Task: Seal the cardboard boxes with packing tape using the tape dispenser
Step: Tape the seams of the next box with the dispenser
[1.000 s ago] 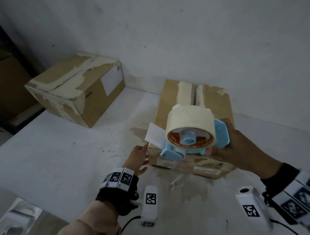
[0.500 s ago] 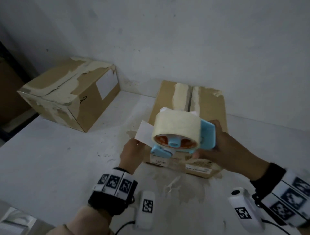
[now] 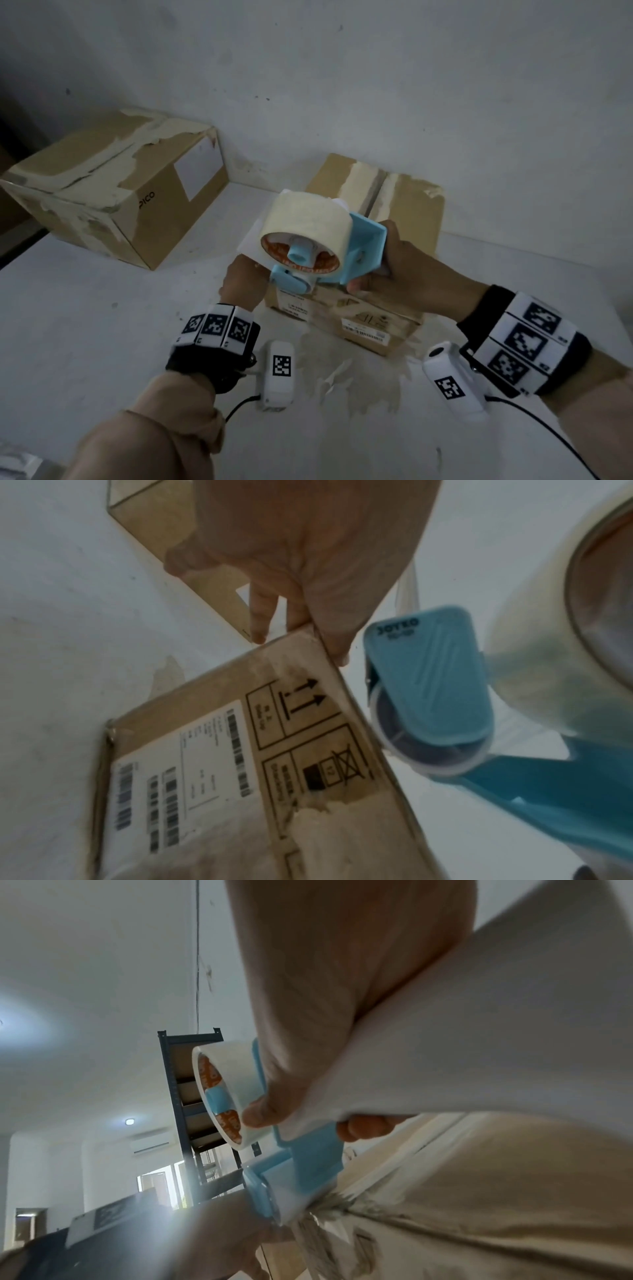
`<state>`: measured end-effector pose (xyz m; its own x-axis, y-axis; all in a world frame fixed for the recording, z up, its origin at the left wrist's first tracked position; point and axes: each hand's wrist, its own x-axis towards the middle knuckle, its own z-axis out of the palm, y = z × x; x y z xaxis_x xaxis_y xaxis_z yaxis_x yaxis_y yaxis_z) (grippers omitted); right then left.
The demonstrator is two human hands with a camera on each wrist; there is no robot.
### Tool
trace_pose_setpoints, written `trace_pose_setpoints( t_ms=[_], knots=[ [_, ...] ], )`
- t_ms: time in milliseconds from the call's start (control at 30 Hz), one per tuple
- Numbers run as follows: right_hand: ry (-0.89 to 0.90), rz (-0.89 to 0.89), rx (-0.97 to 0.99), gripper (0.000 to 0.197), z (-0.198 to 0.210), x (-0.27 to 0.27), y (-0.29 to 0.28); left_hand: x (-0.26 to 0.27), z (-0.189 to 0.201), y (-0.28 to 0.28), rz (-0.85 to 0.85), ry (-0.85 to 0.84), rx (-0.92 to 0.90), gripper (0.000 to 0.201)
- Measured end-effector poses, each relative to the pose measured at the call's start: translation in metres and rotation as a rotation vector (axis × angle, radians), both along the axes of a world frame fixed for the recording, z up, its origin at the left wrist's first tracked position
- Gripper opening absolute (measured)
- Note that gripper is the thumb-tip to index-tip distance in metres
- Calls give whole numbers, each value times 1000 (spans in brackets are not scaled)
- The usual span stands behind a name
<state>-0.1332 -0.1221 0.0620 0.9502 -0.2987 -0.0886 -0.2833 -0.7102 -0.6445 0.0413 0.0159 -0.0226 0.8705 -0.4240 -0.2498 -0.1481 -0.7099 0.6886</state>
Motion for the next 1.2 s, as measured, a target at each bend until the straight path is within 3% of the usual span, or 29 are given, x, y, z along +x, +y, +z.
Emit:
trace_pose_setpoints(
  t_ms=[167, 333, 500, 567, 633, 733, 900, 1067, 1200],
  knots=[
    [-5, -41, 19, 68, -4, -18, -9, -4, 8, 2, -14, 22, -12, 34],
    [-34, -149, 103, 84, -4, -69, -26, -7, 10, 4, -54, 9, -126, 58],
    [-43, -244, 167, 65, -8, -114, -32, -7, 12, 4, -92, -42, -99, 56],
    [-57, -262, 180, 57, -11, -119, -33, -13, 15, 0, -45, -60, -36, 57],
    [-62, -240, 171, 63, -11, -117, -34, -27, 17, -6, -32, -188, 144, 55],
    [-70, -216, 148, 77, -12, -117, -37, -61, 16, -22, -218, -365, 306, 58],
    [-96, -171, 133, 73, -17, -116, -42, -80, 12, -32, -277, -375, 425, 88],
    [-101, -150, 94, 70, -19, -126, -49, -79, 13, -30, -286, -351, 429, 89],
    [-107, -178, 121, 57, -15, -151, -60, -78, 13, -30, -295, -347, 435, 90]
  ],
)
